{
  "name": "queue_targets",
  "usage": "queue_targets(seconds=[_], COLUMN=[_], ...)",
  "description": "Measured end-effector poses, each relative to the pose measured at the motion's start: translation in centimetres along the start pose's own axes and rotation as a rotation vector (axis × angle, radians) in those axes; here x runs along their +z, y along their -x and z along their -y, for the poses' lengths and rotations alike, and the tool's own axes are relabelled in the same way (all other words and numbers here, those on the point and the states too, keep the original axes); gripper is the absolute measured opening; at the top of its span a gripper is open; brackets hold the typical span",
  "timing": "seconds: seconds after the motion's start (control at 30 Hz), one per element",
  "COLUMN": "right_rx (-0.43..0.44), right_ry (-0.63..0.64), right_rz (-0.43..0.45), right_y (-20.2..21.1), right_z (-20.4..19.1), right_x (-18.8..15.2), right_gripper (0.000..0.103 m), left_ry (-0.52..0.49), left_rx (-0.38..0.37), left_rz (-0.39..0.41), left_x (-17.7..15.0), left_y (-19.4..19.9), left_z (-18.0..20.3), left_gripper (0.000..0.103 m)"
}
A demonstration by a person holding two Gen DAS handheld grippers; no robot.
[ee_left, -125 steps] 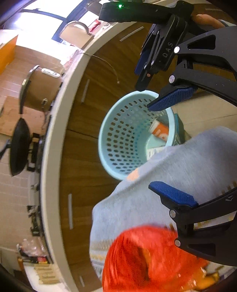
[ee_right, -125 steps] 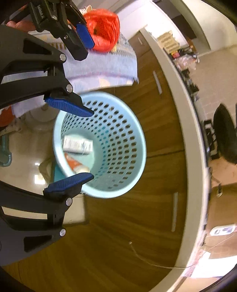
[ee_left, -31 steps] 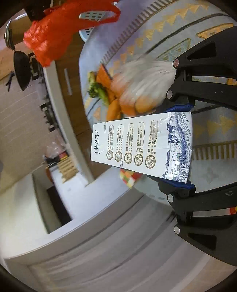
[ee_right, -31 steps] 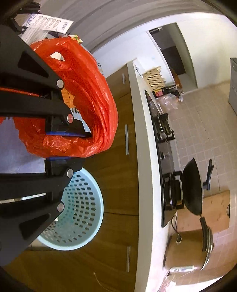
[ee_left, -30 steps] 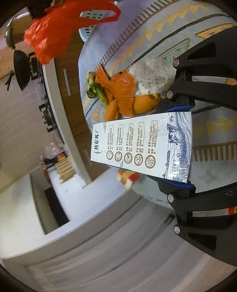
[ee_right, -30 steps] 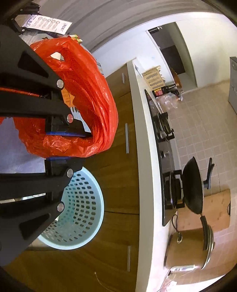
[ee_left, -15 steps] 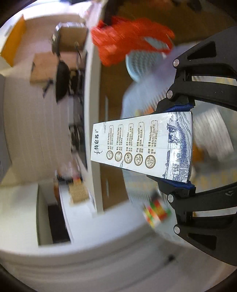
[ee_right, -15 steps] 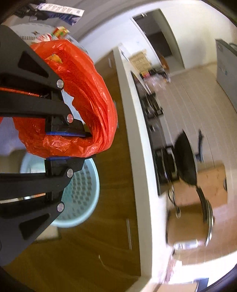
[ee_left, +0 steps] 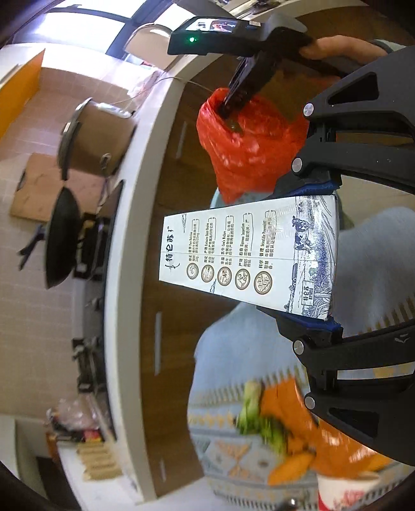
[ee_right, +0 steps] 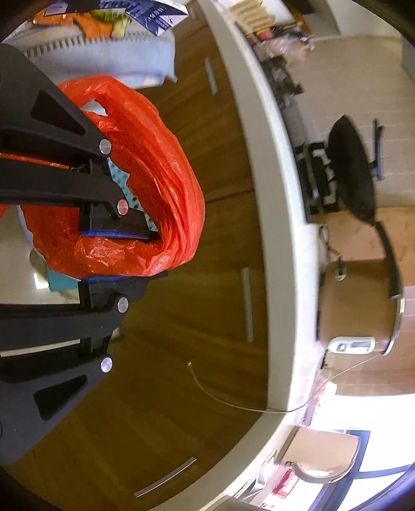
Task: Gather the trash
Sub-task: 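Carry the carton and red bag to the blue basket and release both, then grasp the white panda cup with the left tool while the right tool approaches the heart napkin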
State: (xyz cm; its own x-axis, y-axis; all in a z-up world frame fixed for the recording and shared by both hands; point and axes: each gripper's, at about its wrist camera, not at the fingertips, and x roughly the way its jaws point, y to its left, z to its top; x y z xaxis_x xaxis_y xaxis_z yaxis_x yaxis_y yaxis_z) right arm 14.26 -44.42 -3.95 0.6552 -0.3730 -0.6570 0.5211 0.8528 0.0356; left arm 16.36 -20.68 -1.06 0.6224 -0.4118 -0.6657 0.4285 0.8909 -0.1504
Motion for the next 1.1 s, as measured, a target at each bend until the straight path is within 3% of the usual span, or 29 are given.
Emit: queue_targets(seconds=[0.2, 0.23, 0.27, 0.3, 0.33, 0.63, 0.73, 1.1], right_rx=[-0.004, 0.002, 0.004, 0.007, 0.017, 0.079, 0.136, 0.203], right_ry=[0.024, 0.029, 0.032, 0.034, 0.043, 0.095, 0.113, 0.149], right_rz=[-0.064, -0.076, -0.081, -0.075, -0.063, -0.028, -0.026, 0.028], right_y=[-2.8, -3.1, -3.4, -3.4, -3.3, -2.1, -1.3, 2.3], right_z=[-0.3, -0.4, -0.4, -0.4, -0.6, -2.0, -2.7, -5.0], right_x=[-0.3, -0.4, -0.5, -0.6, -0.7, -0.8, -0.7, -0.9], right_gripper=[0.021, 0.032, 0.059, 0.071, 0.076, 0.076, 0.076, 0.076], left_ry=[-0.02, -0.021, -0.023, -0.024, -0.025, -0.041, -0.034, 0.011], left_rx=[-0.023, -0.03, -0.039, -0.039, -0.037, -0.032, -0.031, -0.009], left_rz=[-0.027, -0.027, -0.03, -0.027, -0.021, -0.01, -0.002, 0.072], left_x=[0.3, 0.3, 0.3, 0.4, 0.4, 0.5, 0.4, -0.1], left_y=[-2.9, -3.0, -3.2, -3.3, -3.3, -3.2, -2.7, 2.0], left_z=[1.6, 1.6, 1.7, 1.7, 1.7, 1.8, 1.5, -0.8], left_gripper=[0.053, 0.056, 0.063, 0.066, 0.067, 0.067, 0.067, 0.067])
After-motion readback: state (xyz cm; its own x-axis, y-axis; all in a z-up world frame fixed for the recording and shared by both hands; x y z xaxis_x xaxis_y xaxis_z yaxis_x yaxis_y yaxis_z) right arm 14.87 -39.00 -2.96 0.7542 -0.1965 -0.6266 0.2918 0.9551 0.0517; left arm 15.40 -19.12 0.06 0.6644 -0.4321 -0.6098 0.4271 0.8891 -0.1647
